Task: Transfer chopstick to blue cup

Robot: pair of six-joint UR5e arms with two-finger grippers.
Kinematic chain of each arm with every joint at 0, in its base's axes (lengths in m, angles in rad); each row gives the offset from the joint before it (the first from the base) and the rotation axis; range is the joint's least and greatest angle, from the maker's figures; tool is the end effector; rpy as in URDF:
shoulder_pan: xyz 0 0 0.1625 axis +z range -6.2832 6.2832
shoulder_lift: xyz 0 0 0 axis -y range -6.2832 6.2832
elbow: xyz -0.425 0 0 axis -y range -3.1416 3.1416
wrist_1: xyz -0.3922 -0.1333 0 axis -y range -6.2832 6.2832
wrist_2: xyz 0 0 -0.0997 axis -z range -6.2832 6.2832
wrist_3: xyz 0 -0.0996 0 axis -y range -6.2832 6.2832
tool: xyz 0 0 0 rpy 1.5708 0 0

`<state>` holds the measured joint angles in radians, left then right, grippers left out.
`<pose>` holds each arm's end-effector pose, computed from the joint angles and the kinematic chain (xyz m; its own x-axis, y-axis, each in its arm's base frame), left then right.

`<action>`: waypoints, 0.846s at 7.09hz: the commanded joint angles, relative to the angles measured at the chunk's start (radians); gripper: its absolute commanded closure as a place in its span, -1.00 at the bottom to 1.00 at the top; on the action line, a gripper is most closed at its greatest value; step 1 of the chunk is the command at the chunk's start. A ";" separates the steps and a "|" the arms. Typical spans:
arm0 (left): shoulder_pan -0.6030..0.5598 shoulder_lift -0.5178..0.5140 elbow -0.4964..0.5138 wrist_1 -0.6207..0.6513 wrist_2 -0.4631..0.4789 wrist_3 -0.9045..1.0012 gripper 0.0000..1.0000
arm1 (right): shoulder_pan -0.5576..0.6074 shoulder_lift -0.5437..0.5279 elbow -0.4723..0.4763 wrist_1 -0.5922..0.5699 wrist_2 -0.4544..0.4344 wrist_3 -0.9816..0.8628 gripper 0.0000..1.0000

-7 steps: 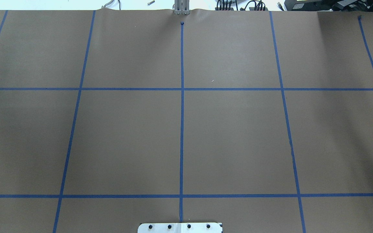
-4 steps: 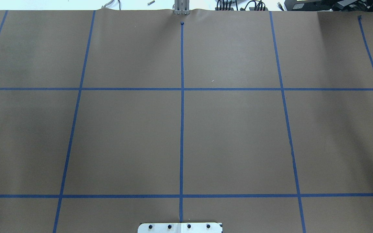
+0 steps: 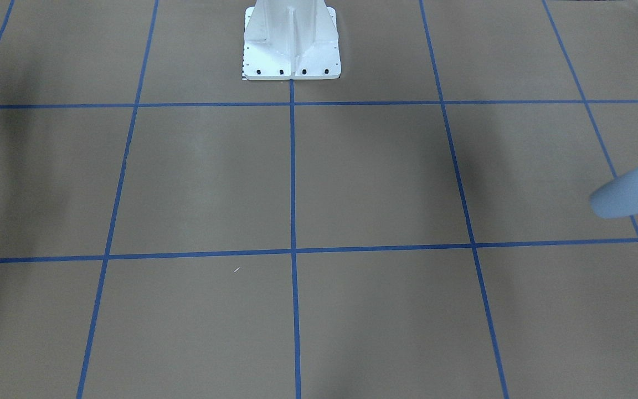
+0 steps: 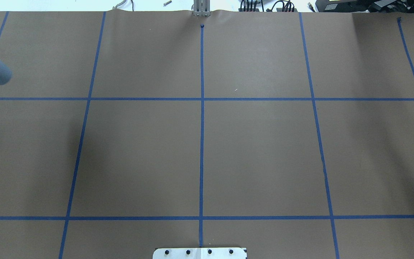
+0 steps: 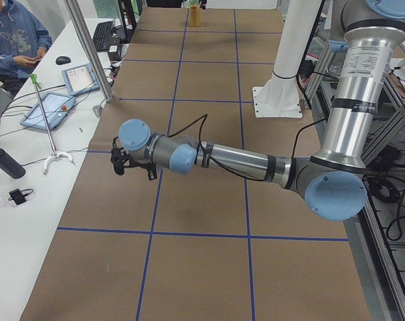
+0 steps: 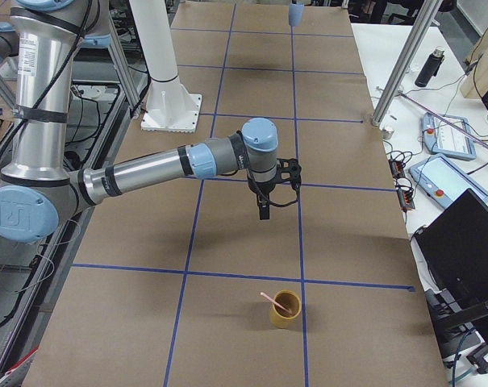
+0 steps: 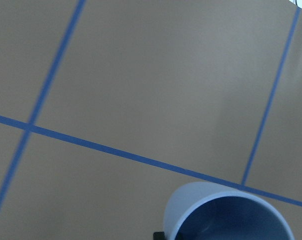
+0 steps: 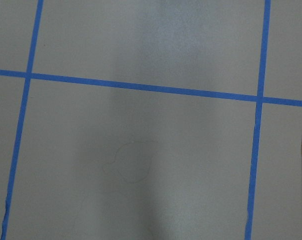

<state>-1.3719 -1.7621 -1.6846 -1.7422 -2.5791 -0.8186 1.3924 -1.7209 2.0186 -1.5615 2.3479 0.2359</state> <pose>0.0641 -0.5663 0.4634 0.4330 -0.3042 -0.8485 0.2058 0.9498 -0.2355 -0.0135 -0.4324 0.5052 0.6852 -0.1065 0.7205 0.0093 0.9904 0.1376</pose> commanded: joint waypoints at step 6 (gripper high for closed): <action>0.774 -0.720 0.197 0.124 0.729 -0.636 1.00 | -0.021 -0.008 -0.003 0.090 0.007 -0.010 -1.00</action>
<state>-0.6394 -2.3404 -1.6382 -1.6190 -1.9220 -1.4422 1.3803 -1.7274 2.0150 -1.4840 2.3545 0.2266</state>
